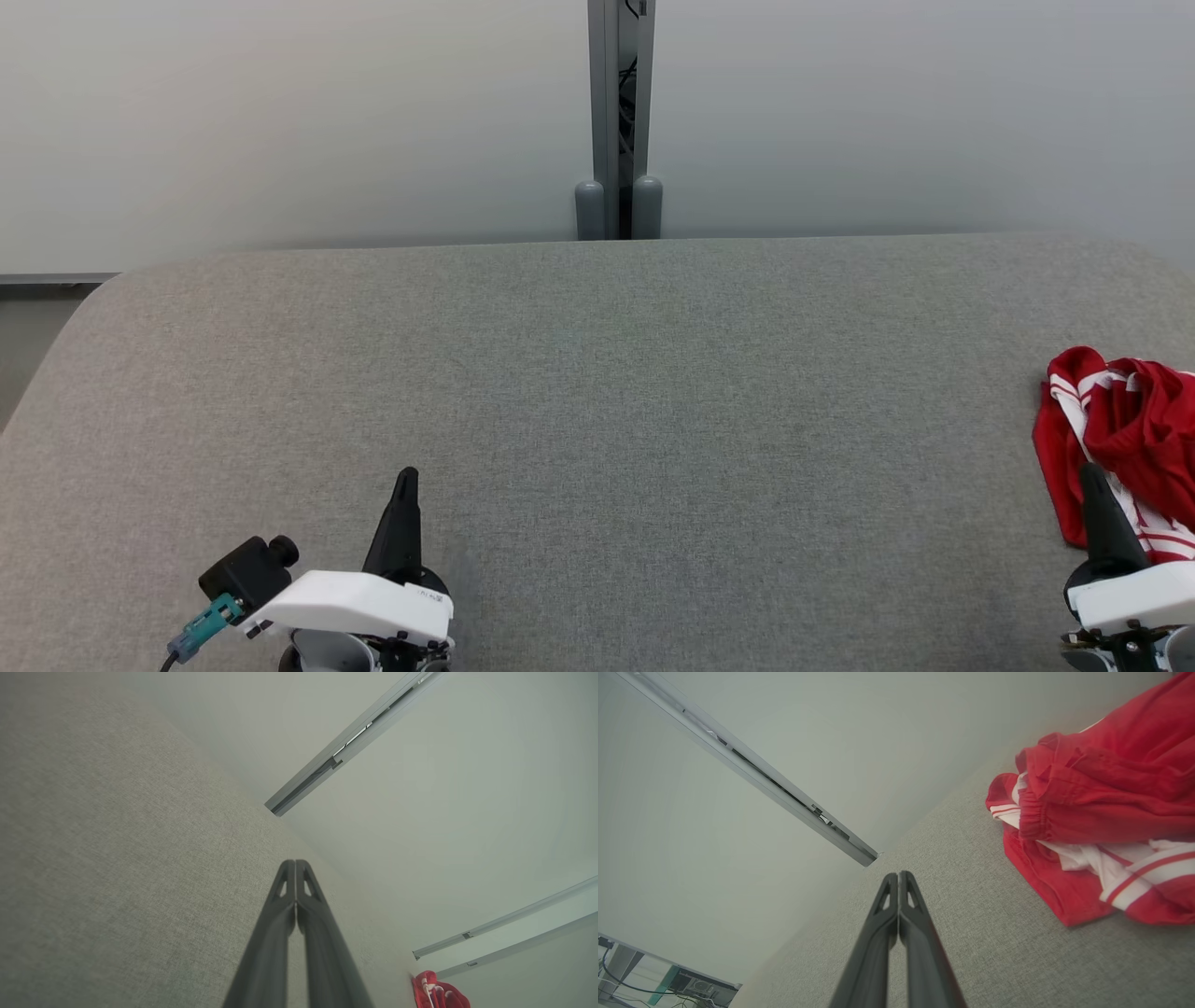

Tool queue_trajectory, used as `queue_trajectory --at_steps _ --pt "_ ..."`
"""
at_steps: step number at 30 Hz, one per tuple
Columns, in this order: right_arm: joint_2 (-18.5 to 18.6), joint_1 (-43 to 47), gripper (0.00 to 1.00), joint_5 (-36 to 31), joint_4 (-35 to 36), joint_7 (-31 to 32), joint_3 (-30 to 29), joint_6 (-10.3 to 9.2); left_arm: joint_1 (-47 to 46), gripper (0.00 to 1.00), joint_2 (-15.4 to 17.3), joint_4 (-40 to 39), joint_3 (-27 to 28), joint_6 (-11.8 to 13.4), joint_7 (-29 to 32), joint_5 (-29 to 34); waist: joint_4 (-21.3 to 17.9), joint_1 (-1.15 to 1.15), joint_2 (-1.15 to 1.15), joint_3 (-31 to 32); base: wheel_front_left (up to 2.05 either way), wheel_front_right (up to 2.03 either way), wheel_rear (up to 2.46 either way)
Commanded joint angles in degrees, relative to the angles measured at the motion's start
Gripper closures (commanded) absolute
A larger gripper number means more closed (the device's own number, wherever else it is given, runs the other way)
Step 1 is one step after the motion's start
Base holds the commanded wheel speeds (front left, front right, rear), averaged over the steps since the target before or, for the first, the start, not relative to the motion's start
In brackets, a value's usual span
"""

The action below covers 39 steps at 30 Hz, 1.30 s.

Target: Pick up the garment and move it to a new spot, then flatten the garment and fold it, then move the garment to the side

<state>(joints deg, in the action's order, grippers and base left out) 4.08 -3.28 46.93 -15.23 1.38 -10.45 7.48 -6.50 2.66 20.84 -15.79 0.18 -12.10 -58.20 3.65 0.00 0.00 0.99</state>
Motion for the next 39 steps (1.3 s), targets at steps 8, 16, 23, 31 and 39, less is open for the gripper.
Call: queue_trajectory --at_steps 8,16,23,31,39 --pt "0.2 -1.6 1.00 7.0 1.3 3.2 -3.9 0.02 -3.8 1.00 0.1 0.3 -1.0 -1.4 0.6 -6.9 -0.4 0.00 0.00 -0.2 0.00 0.00 0.00" --pt "0.0 -1.7 1.00 12.1 1.4 5.6 -6.6 0.02 -5.4 1.00 0.2 1.0 -1.7 -2.4 1.0 -11.9 -0.7 0.00 0.00 -0.3 0.00 0.00 0.00" --pt "-0.1 -1.7 1.00 15.7 1.5 7.3 -8.5 0.02 -6.5 1.00 0.2 1.5 -2.3 -3.0 1.3 -15.4 -1.0 0.00 0.00 -0.4 0.00 0.00 0.00" --pt "-0.2 -1.7 1.00 20.1 1.6 9.4 -10.9 0.02 -7.9 1.00 0.2 2.1 -2.9 -3.8 1.6 -19.7 -1.4 0.00 0.00 -0.5 0.00 0.00 0.00" --pt "-0.4 -1.8 1.00 24.7 1.8 11.5 -13.3 0.02 -9.3 1.00 0.2 2.7 -3.6 -4.6 2.0 -24.2 -1.8 0.00 0.00 -0.7 0.00 0.00 0.00"
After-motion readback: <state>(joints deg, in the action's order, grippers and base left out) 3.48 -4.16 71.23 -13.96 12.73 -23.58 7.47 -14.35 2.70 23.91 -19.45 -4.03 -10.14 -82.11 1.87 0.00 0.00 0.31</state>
